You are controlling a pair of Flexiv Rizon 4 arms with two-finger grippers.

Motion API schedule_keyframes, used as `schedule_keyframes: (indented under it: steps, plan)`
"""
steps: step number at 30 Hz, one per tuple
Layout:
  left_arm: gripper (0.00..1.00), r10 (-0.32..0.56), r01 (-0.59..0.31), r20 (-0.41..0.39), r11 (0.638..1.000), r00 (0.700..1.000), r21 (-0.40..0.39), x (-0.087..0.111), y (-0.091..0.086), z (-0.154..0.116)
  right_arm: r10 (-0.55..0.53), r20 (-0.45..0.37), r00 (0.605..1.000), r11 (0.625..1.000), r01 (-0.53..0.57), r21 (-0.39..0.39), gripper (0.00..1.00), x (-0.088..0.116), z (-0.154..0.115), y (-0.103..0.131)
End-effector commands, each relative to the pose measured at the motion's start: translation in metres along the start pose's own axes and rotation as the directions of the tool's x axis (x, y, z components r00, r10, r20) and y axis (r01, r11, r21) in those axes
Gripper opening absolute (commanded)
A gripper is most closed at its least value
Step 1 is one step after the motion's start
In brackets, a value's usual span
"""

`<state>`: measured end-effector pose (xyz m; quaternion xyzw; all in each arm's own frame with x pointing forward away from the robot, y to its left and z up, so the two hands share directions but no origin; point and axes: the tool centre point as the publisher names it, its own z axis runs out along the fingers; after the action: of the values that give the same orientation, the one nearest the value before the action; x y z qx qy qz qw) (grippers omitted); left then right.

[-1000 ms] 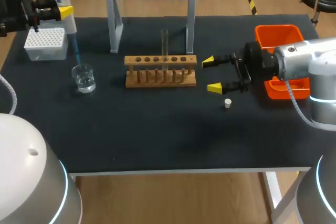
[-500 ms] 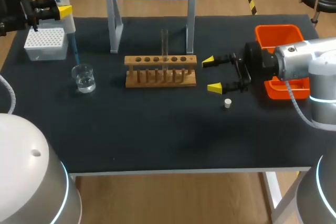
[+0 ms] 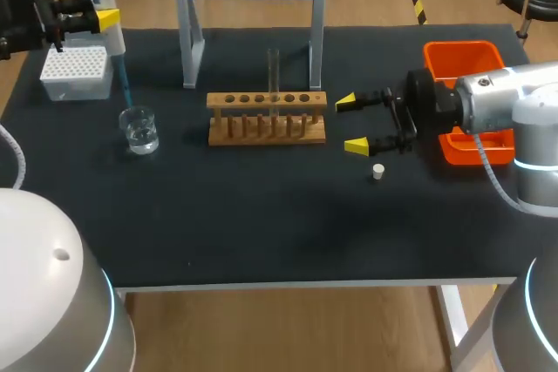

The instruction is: Invert the test tube, pick up the pipette, mount the tip to pipette, aspirate from beaker and dispense into the tube, eject the tip, return the pipette, and cap with the stopper.

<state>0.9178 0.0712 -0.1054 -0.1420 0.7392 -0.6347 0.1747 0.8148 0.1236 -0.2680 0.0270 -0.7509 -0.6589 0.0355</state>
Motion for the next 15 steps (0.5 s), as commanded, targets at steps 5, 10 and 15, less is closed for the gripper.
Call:
schedule_keyframes:
  steps: [5, 10, 15]
  plan:
    - [0.0, 0.001, -0.001, 0.002, 1.0, 1.0, 0.001, 0.0, 0.0, 0.0, -0.006, 0.007, 1.0, 1.0, 0.006, 0.031, 1.0, 0.005, 0.01, 0.004]
    - [0.0, 0.001, -0.001, 0.002, 1.0, 1.0, 0.001, 0.0, 0.0, 0.0, 0.002, 0.045, 0.999, 0.996, -0.006, 0.088, 1.0, 0.012, 0.035, 0.009]
    - [0.0, 0.001, -0.001, 0.002, 1.0, 1.0, 0.001, 0.0, 0.0, 0.0, 0.015, 0.109, 0.994, 0.988, -0.032, 0.154, 1.0, 0.014, 0.058, 0.009]
